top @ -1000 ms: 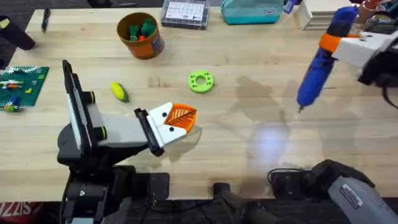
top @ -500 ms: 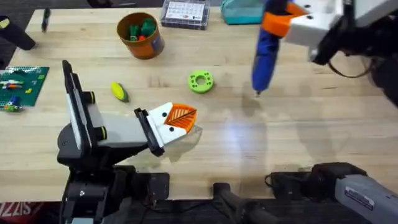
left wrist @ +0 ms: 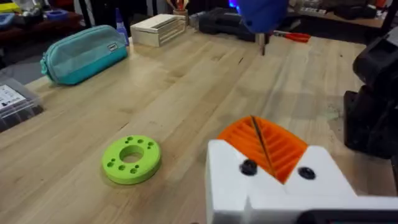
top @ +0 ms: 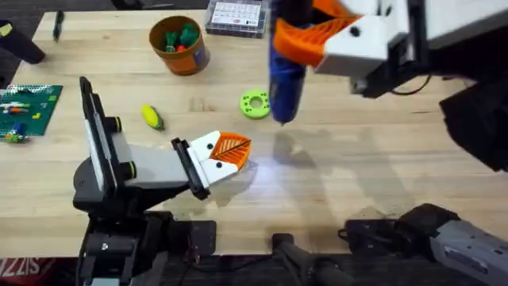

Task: Pick up the gripper from the table and insert it into the empty holder that is missing its gripper. Then pick up a screw, insert it into the mounting hole, and use the screwdriver to tighten it. Finally, clean up the table by picking up the vegetable and placing it into the bucket.

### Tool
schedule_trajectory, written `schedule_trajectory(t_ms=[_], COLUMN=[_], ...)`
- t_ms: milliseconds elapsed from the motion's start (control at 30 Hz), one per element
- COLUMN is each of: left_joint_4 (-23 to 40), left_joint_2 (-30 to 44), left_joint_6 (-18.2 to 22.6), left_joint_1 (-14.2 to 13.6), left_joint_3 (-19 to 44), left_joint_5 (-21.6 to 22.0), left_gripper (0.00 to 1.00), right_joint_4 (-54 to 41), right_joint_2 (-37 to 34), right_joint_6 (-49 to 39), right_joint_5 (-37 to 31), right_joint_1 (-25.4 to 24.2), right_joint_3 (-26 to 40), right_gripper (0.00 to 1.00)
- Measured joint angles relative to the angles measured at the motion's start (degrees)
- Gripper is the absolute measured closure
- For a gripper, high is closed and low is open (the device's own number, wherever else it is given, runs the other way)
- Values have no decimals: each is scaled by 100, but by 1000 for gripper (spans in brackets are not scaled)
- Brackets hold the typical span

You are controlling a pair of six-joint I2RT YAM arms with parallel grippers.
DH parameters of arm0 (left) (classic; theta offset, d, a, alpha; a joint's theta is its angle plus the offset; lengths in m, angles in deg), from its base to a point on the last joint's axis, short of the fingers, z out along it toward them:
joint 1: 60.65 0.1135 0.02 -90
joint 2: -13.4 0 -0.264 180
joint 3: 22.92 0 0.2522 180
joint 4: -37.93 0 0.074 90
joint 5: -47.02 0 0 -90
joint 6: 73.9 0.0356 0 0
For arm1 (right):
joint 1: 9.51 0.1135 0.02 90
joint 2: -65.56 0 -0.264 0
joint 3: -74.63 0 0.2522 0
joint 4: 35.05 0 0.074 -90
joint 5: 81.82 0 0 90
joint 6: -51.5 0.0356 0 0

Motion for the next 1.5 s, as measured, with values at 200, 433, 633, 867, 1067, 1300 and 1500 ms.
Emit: schedule_trajectory(t_ms=[200,433,633,867,1067,1300,1500], left_joint_4=[0,1,0,0,2,1,0], left_joint_2=[0,-1,1,0,1,-1,1], left_joint_6=[0,0,0,0,0,0,0], left_joint_1=[0,0,0,0,0,0,0], left_joint_3=[0,0,0,0,0,0,0], left_joint_5=[0,0,0,0,0,0,0], left_gripper=[983,983,983,983,983,983,983], right_joint_4=[455,1043,2071,2509,2529,2448,2422], right_joint_2=[1,-338,-1042,-1503,-1524,-1523,-1628], right_joint_6=[107,134,152,153,153,155,153], right_joint_5=[-589,-1139,-1402,-1550,-1583,-1595,-1595], right_joint_1=[747,1477,1874,2160,2175,2204,2236], right_joint_3=[-2,-2,-2,-2,-2,-2,-4], right_gripper=[990,991,991,992,992,992,992])
